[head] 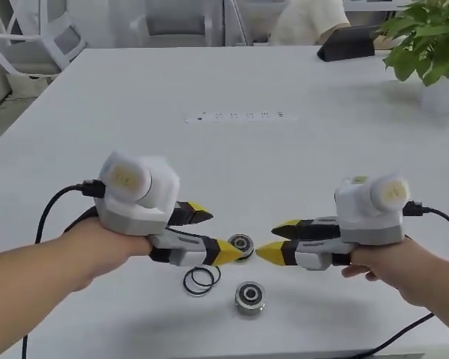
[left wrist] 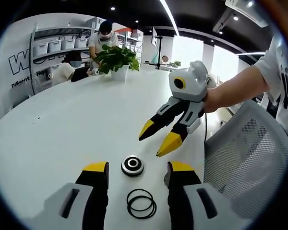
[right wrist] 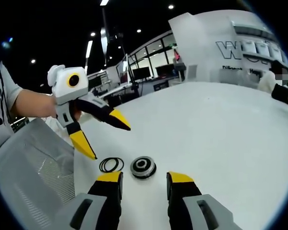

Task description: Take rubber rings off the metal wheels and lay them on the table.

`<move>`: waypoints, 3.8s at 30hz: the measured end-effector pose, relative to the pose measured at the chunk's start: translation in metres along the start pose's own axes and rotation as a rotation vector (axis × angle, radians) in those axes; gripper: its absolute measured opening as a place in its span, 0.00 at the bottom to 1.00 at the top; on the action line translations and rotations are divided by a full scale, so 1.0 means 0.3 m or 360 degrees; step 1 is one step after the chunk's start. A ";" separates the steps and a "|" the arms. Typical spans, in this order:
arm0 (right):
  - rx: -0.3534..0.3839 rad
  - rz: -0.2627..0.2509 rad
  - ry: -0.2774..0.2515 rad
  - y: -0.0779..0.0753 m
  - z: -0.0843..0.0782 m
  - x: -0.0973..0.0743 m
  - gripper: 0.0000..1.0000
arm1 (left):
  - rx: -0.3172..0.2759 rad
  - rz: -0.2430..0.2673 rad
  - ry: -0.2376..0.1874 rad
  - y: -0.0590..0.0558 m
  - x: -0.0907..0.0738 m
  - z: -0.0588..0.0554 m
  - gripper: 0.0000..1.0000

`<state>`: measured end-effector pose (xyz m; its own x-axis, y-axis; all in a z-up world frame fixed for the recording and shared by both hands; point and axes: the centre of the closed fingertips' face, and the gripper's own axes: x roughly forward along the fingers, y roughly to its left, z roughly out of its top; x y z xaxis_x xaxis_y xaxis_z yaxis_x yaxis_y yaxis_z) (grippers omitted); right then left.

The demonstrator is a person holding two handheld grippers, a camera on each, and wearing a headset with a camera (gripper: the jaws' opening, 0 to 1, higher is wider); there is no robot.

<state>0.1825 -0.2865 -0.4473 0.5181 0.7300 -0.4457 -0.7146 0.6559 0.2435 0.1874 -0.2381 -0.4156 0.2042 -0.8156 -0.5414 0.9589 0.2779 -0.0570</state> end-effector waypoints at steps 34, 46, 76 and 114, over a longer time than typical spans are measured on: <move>0.0016 -0.0007 0.0028 -0.002 -0.040 -0.003 0.35 | 0.0012 -0.0025 0.0127 -0.001 0.111 -0.064 0.24; 0.0019 -0.0012 0.0027 -0.002 -0.045 -0.008 0.35 | 0.0008 -0.0013 0.0148 0.010 0.139 -0.074 0.17; -0.0047 0.0037 0.0087 0.023 -0.057 0.065 0.32 | 0.0111 0.0090 0.0174 0.033 0.160 -0.074 0.07; -0.0196 -0.0020 0.0115 -0.006 -0.058 0.106 0.17 | 0.0108 0.0102 0.0159 0.032 0.166 -0.071 0.07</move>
<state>0.1920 -0.2677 -0.4770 0.4955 0.7030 -0.5101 -0.7626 0.6333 0.1320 0.2026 -0.2653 -0.4609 0.2478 -0.7416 -0.6234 0.9564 0.2901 0.0351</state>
